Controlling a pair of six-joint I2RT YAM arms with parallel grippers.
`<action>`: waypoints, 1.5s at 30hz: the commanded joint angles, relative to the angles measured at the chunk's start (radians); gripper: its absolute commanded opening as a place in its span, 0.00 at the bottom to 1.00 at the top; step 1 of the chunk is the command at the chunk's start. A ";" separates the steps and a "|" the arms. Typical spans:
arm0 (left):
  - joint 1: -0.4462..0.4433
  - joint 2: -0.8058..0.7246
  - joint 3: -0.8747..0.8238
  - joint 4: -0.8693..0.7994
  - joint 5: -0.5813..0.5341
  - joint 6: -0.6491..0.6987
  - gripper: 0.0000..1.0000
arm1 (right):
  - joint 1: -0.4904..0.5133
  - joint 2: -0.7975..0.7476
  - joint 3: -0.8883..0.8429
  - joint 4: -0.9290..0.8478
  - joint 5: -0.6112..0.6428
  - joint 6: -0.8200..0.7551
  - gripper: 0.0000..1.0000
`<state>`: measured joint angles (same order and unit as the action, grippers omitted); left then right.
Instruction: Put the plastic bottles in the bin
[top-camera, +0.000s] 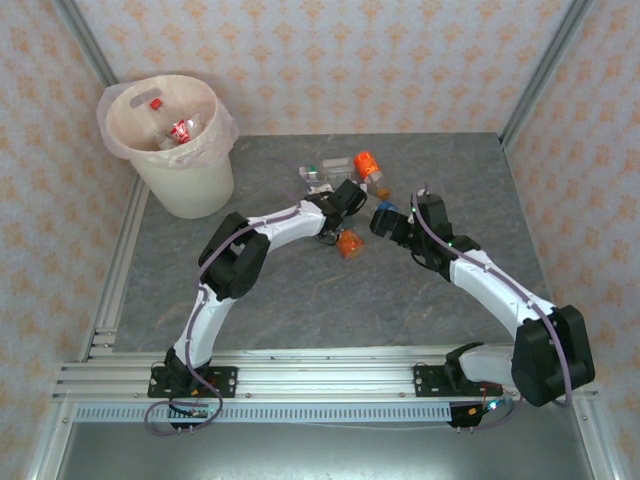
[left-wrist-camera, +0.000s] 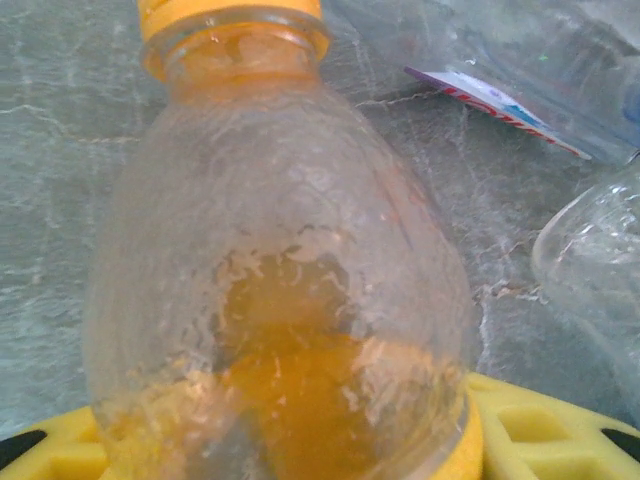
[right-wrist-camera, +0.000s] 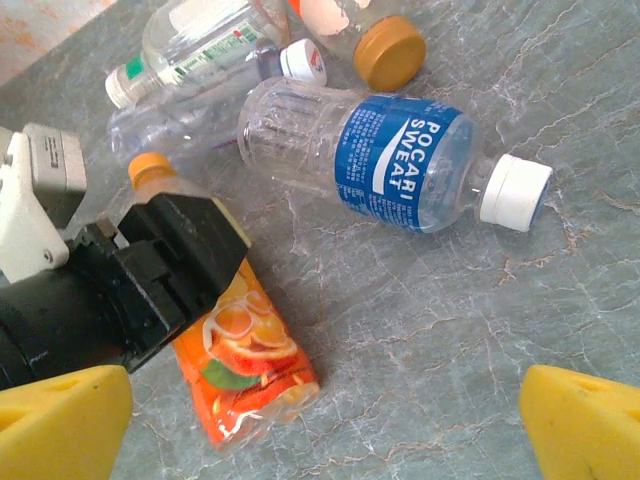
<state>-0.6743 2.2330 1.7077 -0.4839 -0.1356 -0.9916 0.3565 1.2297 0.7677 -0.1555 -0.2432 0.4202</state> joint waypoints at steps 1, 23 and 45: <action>-0.001 -0.091 -0.050 0.032 -0.036 0.051 0.49 | -0.006 -0.070 -0.036 0.083 0.035 0.013 0.99; 0.004 -0.437 -0.119 0.090 -0.182 0.501 0.44 | -0.004 -0.028 0.002 0.253 -0.303 -0.036 0.99; 0.326 -0.804 -0.026 0.031 -0.288 0.825 0.43 | -0.005 -0.105 -0.050 0.323 -0.275 -0.043 0.99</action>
<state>-0.4057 1.4765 1.6424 -0.4492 -0.4015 -0.2359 0.3565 1.1255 0.7235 0.1360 -0.5236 0.3817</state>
